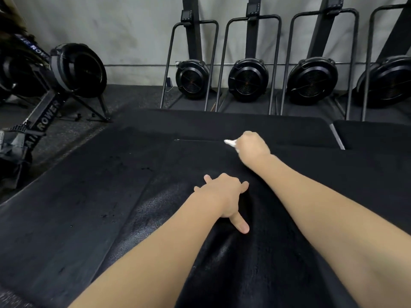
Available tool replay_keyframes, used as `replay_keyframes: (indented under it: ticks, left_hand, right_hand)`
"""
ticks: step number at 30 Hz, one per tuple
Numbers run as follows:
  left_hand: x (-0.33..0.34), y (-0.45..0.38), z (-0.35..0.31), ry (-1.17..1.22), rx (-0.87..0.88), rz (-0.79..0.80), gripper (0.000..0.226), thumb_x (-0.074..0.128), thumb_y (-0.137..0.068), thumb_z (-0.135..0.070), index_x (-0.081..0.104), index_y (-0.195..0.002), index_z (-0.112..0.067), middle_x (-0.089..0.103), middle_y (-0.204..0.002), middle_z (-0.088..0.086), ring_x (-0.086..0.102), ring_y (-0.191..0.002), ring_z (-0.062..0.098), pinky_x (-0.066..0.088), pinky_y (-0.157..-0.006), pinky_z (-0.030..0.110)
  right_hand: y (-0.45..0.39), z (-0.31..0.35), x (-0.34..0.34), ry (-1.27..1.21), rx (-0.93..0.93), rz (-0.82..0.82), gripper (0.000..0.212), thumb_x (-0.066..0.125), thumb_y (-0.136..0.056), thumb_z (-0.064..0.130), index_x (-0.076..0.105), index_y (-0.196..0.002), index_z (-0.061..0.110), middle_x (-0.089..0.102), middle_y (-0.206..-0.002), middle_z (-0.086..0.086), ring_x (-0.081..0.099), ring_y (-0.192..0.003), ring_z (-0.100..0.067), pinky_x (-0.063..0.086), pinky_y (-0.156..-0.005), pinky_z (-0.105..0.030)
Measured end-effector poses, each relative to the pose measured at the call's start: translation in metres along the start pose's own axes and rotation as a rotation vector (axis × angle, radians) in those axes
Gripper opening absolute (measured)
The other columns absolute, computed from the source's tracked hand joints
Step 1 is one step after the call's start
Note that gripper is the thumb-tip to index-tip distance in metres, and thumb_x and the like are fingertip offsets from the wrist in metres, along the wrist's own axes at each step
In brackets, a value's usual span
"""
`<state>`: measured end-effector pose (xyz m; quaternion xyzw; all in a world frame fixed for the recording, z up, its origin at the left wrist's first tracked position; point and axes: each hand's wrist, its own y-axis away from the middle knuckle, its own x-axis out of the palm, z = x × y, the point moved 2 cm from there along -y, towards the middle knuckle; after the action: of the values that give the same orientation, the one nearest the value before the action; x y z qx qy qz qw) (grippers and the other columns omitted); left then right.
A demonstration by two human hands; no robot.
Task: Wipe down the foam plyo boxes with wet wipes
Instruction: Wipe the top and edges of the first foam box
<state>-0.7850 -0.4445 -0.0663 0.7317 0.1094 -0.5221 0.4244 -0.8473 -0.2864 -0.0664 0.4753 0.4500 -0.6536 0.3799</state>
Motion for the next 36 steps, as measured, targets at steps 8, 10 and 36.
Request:
replay_keyframes:
  ticks: [8, 10, 36]
  left_hand:
    - [0.002, 0.005, 0.002, 0.033, -0.003, -0.018, 0.140, 0.088, -0.051, -0.069, 0.003, -0.159, -0.042, 0.027, -0.151, 0.018, 0.018, -0.143, 0.056, 0.019, -0.115, 0.072]
    - [0.002, 0.007, 0.001, 0.044, -0.004, -0.026, 0.139, 0.088, -0.052, -0.068, 0.003, -0.159, -0.043, 0.025, -0.152, 0.018, 0.017, -0.144, 0.056, 0.018, -0.115, 0.072]
    - [-0.004, 0.018, -0.003, -0.015, -0.039, -0.016, 0.133, 0.088, -0.058, -0.064, 0.002, -0.158, -0.047, 0.008, -0.166, 0.014, 0.008, -0.148, 0.054, 0.033, -0.111, 0.067]
  right_hand:
    - [0.026, -0.043, -0.013, 0.142, -0.210, 0.061, 0.078, 0.043, -0.090, -0.005, 0.041, -0.142, 0.053, 0.050, -0.098, -0.004, 0.055, -0.089, -0.030, 0.043, -0.066, -0.036]
    - [0.037, -0.072, -0.022, 0.151, -0.101, 0.032, 0.071, 0.043, -0.095, 0.001, 0.033, -0.142, 0.053, 0.043, -0.093, -0.005, 0.052, -0.089, -0.030, 0.039, -0.067, -0.036]
    - [0.130, -0.106, -0.052, -0.194, -0.232, 0.095, 0.017, 0.062, -0.097, 0.021, 0.077, -0.105, 0.022, 0.059, -0.095, 0.006, 0.058, -0.092, -0.017, 0.048, -0.081, -0.030]
